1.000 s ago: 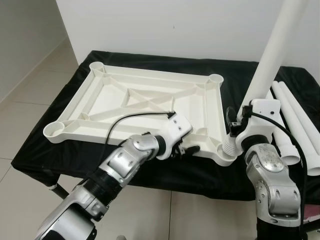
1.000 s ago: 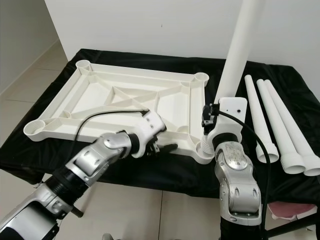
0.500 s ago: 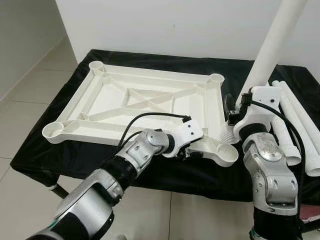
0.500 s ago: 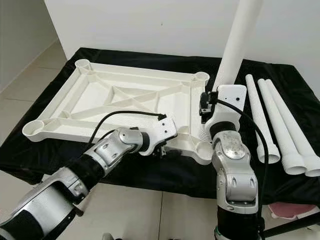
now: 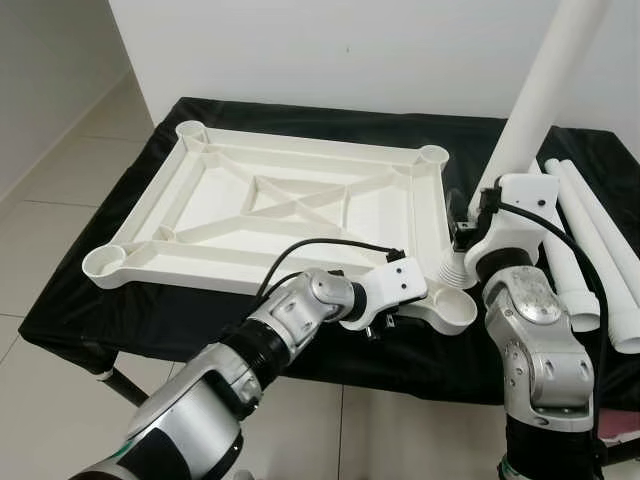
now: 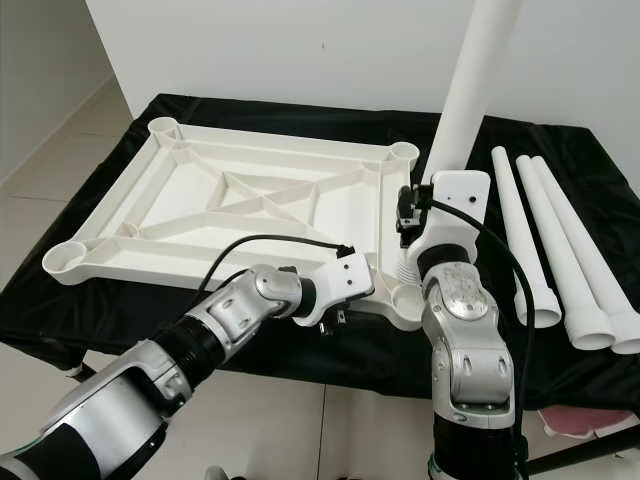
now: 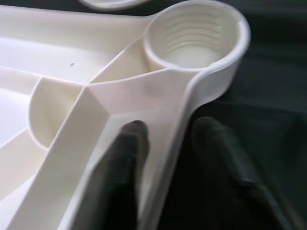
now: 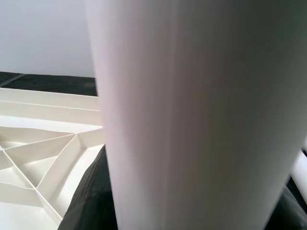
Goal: Building children table
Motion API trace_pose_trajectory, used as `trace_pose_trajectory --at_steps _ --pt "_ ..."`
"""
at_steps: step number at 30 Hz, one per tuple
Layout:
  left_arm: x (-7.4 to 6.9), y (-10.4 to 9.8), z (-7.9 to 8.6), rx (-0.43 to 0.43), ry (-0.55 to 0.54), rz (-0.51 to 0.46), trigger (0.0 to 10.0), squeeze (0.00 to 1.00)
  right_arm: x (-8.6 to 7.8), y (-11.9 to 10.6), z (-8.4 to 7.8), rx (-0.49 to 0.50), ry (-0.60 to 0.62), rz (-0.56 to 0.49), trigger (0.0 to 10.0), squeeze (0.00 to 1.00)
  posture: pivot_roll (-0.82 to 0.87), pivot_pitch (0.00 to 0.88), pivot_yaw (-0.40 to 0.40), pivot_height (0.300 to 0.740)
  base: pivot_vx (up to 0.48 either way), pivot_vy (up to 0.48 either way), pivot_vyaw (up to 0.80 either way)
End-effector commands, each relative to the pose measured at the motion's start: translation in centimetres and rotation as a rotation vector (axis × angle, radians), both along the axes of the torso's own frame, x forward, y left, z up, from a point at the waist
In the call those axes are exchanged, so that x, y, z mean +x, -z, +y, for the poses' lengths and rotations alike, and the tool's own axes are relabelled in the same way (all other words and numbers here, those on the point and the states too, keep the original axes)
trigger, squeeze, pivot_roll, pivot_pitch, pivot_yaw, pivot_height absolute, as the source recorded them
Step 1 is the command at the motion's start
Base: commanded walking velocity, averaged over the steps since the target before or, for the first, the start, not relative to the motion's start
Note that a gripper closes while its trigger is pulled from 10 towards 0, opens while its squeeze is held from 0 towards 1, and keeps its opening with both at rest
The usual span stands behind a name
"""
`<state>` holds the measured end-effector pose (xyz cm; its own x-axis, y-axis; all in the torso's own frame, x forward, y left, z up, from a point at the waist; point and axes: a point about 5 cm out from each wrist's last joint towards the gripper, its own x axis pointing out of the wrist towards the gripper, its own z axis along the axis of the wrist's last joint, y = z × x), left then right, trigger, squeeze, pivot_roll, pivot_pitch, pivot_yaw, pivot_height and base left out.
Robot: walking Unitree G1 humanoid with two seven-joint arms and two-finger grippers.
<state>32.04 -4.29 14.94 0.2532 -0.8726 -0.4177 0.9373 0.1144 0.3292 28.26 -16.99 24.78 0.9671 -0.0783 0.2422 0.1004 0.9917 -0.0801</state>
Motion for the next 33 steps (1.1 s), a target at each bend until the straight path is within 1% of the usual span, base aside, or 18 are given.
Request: trace_pose_trajectory --at_steps 1,3,6,9,13,14,15,16,17,18,22,24,25,26,28,29,31,33 --pt "0.1 1.1 0.4 0.045 -0.023 0.01 0.0 0.0 -0.1 -0.1 0.0 0.002 0.001 -0.013 10.0 0.0 -0.1 0.127 0.034 0.74 0.0 0.0 0.0" --pt "0.6 1.1 0.8 0.046 -0.044 0.004 0.0 0.0 -0.1 -0.1 0.0 0.004 0.0 -0.016 10.0 0.0 -0.09 0.127 0.034 0.74 0.0 0.0 0.0" --pt "0.9 0.6 1.4 0.039 -0.027 -0.007 0.0 0.0 -0.1 -0.1 0.1 0.004 -0.002 -0.017 10.0 0.0 -0.09 0.127 0.033 0.74 0.0 0.0 0.0" --pt "1.2 0.0 2.6 0.058 0.026 -0.041 0.0 0.0 -0.1 -0.2 0.2 0.005 -0.006 -0.02 10.0 0.0 -0.09 0.126 0.031 0.74 0.0 0.0 0.0" --pt "1.3 0.0 3.0 0.071 0.045 -0.053 0.0 0.0 -0.1 -0.3 0.2 0.005 -0.009 -0.02 10.0 0.0 -0.08 0.127 0.029 0.74 0.0 0.0 0.0" --pt "1.3 -0.2 3.9 0.098 0.104 -0.073 2.6 0.0 -0.1 -0.2 0.2 0.005 -0.014 -0.02 10.0 0.0 -0.08 0.128 0.027 0.74 0.0 0.0 0.0" --pt "1.3 -0.2 3.9 0.098 0.104 -0.073 2.6 0.0 -0.1 -0.2 0.2 0.005 -0.014 -0.02 10.0 0.0 -0.08 0.128 0.027 0.74 0.0 0.0 0.0" --pt "1.3 -0.4 4.8 0.129 0.164 -0.09 10.0 0.0 0.0 -0.2 0.3 0.006 -0.02 -0.018 10.0 0.0 -0.08 0.128 0.024 0.74 0.0 0.0 0.0" --pt "1.2 -0.6 5.6 0.158 0.22 -0.118 10.0 0.0 0.0 -0.1 0.5 0.008 -0.028 -0.014 10.0 0.0 -0.07 0.129 0.022 0.74 0.0 0.0 0.0" --pt "1.3 -0.9 6.1 0.169 0.242 -0.143 10.0 0.0 0.0 0.1 0.8 0.012 -0.038 -0.01 10.0 0.0 -0.07 0.129 0.02 0.74 0.0 0.0 0.0" --pt "1.7 -1.1 6.4 0.173 0.238 -0.197 10.0 0.0 0.1 0.3 1.3 0.018 -0.053 -0.004 10.0 0.0 -0.07 0.128 0.019 0.74 0.0 0.0 0.0" --pt "2.0 -1.0 6.1 0.157 0.194 -0.25 10.0 0.0 0.1 0.6 1.9 0.031 -0.073 0.001 10.0 0.0 -0.07 0.126 0.018 0.74 0.0 0.0 0.0" --pt "2.0 -1.0 6.1 0.157 0.194 -0.25 10.0 0.0 0.1 0.6 1.9 0.031 -0.073 0.001 10.0 0.0 -0.07 0.126 0.018 0.74 0.0 0.0 0.0" --pt "1.9 -1.0 5.7 0.128 0.174 -0.253 10.0 0.0 0.1 0.8 2.3 0.04 -0.086 0.004 10.0 0.0 -0.07 0.125 0.017 0.74 0.0 0.0 0.0" --pt "1.9 -1.0 5.7 0.128 0.174 -0.253 10.0 0.0 0.1 0.8 2.3 0.04 -0.086 0.004 10.0 0.0 -0.07 0.125 0.017 0.74 0.0 0.0 0.0" --pt "1.9 -0.9 5.3 0.105 0.155 -0.249 10.0 0.0 0.0 1.1 2.7 0.047 -0.104 0.01 10.0 0.0 -0.07 0.126 0.016 0.74 0.0 0.0 0.0" --pt "1.9 -0.9 5.3 0.105 0.155 -0.249 10.0 0.0 0.0 1.1 2.7 0.047 -0.104 0.01 10.0 0.0 -0.07 0.126 0.016 0.74 0.0 0.0 0.0" --pt "1.6 -0.7 4.6 0.069 0.139 -0.225 10.0 0.0 -0.4 1.9 3.7 0.055 -0.149 0.027 10.0 0.0 -0.08 0.125 0.016 0.74 0.0 0.0 0.0"
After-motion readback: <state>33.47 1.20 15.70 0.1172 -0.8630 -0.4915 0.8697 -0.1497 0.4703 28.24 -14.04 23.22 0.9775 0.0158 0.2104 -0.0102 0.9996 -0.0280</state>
